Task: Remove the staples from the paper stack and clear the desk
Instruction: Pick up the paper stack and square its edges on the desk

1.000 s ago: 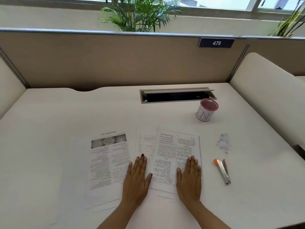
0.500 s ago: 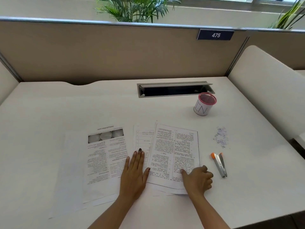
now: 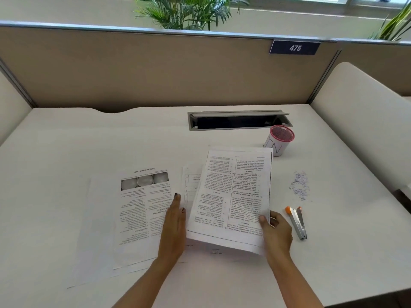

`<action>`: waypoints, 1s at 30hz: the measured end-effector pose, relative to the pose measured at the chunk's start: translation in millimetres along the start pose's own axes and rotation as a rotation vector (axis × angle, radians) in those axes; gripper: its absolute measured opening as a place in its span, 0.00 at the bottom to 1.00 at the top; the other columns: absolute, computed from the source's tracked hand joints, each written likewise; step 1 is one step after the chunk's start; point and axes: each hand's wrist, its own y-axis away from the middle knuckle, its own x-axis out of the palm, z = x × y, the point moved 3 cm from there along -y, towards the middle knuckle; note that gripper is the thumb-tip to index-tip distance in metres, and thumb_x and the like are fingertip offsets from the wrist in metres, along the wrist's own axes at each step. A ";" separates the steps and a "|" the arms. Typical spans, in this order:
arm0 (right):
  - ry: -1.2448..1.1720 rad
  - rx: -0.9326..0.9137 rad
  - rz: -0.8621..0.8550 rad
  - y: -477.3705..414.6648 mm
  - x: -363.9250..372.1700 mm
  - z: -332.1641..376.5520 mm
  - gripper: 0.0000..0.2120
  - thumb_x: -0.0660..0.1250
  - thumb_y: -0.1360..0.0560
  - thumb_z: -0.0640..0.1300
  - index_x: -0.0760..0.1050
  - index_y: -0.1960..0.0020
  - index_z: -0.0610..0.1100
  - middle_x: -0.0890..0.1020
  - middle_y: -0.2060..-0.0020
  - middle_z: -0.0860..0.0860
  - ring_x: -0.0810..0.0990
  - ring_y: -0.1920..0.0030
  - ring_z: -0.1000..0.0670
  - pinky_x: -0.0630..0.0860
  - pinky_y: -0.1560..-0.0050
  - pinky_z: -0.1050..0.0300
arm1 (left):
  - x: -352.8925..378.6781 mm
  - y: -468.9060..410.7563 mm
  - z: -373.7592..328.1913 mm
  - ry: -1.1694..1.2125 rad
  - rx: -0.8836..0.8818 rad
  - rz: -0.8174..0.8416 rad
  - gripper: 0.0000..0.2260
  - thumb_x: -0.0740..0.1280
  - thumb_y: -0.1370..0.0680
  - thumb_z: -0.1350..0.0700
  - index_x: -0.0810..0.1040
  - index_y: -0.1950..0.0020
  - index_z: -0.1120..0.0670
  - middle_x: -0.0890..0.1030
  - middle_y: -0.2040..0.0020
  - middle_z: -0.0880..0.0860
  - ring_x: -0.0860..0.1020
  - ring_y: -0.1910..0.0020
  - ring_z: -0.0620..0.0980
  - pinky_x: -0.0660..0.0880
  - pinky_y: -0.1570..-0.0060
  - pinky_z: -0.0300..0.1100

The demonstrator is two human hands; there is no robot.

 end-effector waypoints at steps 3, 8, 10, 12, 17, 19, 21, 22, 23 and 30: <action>-0.024 0.028 0.087 0.9 8.3 -0.7 0.09 0.69 0.25 0.41 0.78 0.45 0.44 0.84 0.52 0.48 0.81 0.49 0.47 0.77 0.41 0.47 | -12.4 -11.0 -11.3 0.437 -0.315 -0.048 0.22 0.51 0.19 0.43 0.70 0.29 0.51 0.76 0.33 0.52 0.78 0.40 0.48 0.73 0.41 0.42; 0.006 -0.018 0.195 12.4 24.7 5.9 0.11 0.70 0.26 0.41 0.76 0.44 0.43 0.82 0.51 0.50 0.80 0.48 0.49 0.76 0.41 0.50 | -31.9 -26.0 -19.1 0.878 -0.622 0.083 0.23 0.52 0.19 0.42 0.77 0.40 0.57 0.83 0.49 0.58 0.81 0.50 0.57 0.78 0.51 0.51; 0.036 -0.067 0.228 17.5 30.4 9.3 0.09 0.70 0.26 0.40 0.76 0.46 0.46 0.81 0.53 0.53 0.80 0.49 0.50 0.76 0.45 0.55 | -39.2 -25.0 -20.6 0.807 -0.545 0.148 0.17 0.59 0.19 0.47 0.78 0.40 0.56 0.84 0.48 0.58 0.82 0.48 0.59 0.81 0.51 0.52; 0.077 -0.112 0.279 21.8 36.1 13.3 0.08 0.70 0.26 0.40 0.76 0.48 0.48 0.81 0.56 0.56 0.80 0.51 0.53 0.74 0.52 0.64 | -45.5 -21.1 -16.9 0.636 -0.427 0.166 0.12 0.65 0.22 0.55 0.78 0.39 0.56 0.84 0.45 0.57 0.83 0.48 0.56 0.82 0.53 0.48; 0.225 -0.211 0.212 22.5 43.1 17.6 0.04 0.64 0.22 0.44 0.75 0.48 0.46 0.81 0.56 0.52 0.80 0.52 0.51 0.71 0.58 0.66 | -54.3 -10.0 -4.3 0.554 -0.370 0.054 0.12 0.67 0.23 0.62 0.77 0.41 0.53 0.83 0.46 0.53 0.84 0.52 0.50 0.81 0.59 0.41; 0.421 -0.242 0.118 20.1 44.1 13.6 0.09 0.64 0.22 0.45 0.73 0.44 0.44 0.79 0.50 0.47 0.77 0.46 0.45 0.72 0.53 0.60 | -58.2 -6.5 1.5 0.576 -0.383 0.005 0.13 0.66 0.23 0.63 0.75 0.39 0.55 0.83 0.46 0.52 0.83 0.53 0.48 0.81 0.61 0.38; 0.771 -0.220 0.071 19.6 46.2 8.1 0.21 0.67 0.25 0.51 0.67 0.38 0.42 0.73 0.43 0.43 0.72 0.41 0.42 0.72 0.46 0.52 | -62.4 -3.8 7.4 0.592 -0.389 -0.029 0.13 0.65 0.23 0.64 0.75 0.38 0.56 0.82 0.47 0.53 0.83 0.54 0.47 0.81 0.61 0.38; 0.932 -0.185 0.071 20.5 47.6 5.6 0.27 0.67 0.26 0.56 0.64 0.37 0.41 0.71 0.41 0.41 0.70 0.40 0.41 0.72 0.45 0.50 | -64.4 -2.7 9.9 0.601 -0.394 -0.039 0.13 0.65 0.23 0.65 0.75 0.39 0.57 0.82 0.47 0.53 0.83 0.54 0.48 0.81 0.61 0.38; 1.036 -0.156 0.075 21.9 48.8 4.5 0.30 0.67 0.27 0.59 0.62 0.37 0.40 0.69 0.40 0.41 0.70 0.40 0.41 0.71 0.44 0.50 | -65.7 -1.6 12.0 0.609 -0.399 -0.042 0.13 0.65 0.23 0.65 0.75 0.38 0.57 0.82 0.47 0.53 0.82 0.54 0.48 0.81 0.61 0.38; 0.945 -0.062 0.149 20.1 53.1 7.9 0.32 0.73 0.30 0.53 0.61 0.40 0.35 0.74 0.45 0.39 0.78 0.48 0.42 0.76 0.53 0.54 | -70.4 7.4 22.5 0.646 -0.409 -0.050 0.12 0.65 0.23 0.65 0.76 0.42 0.54 0.83 0.46 0.53 0.83 0.52 0.51 0.82 0.59 0.42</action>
